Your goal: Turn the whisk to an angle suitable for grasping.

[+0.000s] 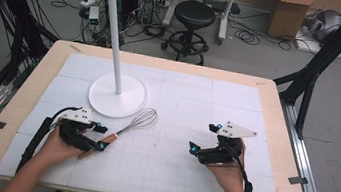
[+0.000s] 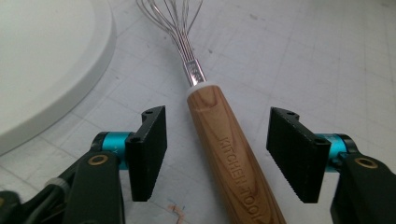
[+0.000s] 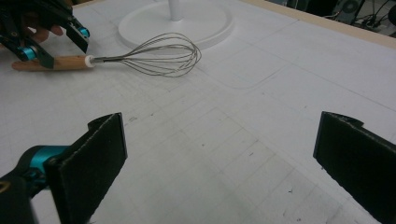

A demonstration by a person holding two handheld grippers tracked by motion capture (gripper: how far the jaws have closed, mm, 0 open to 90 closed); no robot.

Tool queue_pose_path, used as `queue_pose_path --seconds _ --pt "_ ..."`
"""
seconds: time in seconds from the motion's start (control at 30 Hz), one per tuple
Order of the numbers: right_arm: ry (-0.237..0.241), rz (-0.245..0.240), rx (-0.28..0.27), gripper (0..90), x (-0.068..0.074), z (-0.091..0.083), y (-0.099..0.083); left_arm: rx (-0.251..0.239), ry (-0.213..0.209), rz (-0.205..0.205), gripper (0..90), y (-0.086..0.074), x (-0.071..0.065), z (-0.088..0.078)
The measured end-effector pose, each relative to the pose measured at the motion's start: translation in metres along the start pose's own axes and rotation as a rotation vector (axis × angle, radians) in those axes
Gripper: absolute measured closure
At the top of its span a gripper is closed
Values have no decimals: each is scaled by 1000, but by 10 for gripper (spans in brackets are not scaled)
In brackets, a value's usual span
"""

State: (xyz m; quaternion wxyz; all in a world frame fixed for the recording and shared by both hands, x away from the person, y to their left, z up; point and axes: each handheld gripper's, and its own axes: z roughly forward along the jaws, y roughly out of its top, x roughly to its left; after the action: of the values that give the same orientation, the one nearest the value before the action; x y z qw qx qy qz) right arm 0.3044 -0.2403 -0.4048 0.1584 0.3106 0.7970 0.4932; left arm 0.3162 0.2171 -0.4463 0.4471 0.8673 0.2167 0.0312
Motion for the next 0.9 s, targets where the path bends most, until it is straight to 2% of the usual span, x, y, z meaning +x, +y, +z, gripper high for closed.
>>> queue_pose_path --seconds 0.07,0.13,0.23,0.43,0.6,0.8,0.9 --pt "-1 -1 -1 14 0 0 0 28 -15 13 462 0 -2 3" --pt "-1 1 1 14 0 0 0 38 -2 34 495 1 -4 5" --pt "-3 2 1 14 -1 0 0 52 9 35 569 3 -6 5" --pt "-5 0 8 14 0 1 0 78 29 50 577 6 -8 5" --pt "-6 -2 0 14 0 0 0 121 49 74 583 13 -11 8" --pt "-5 1 -3 14 0 -2 1 109 18 86 613 14 -12 10" --pt "-6 2 -11 14 -1 -2 1 120 13 110 661 17 -13 11"
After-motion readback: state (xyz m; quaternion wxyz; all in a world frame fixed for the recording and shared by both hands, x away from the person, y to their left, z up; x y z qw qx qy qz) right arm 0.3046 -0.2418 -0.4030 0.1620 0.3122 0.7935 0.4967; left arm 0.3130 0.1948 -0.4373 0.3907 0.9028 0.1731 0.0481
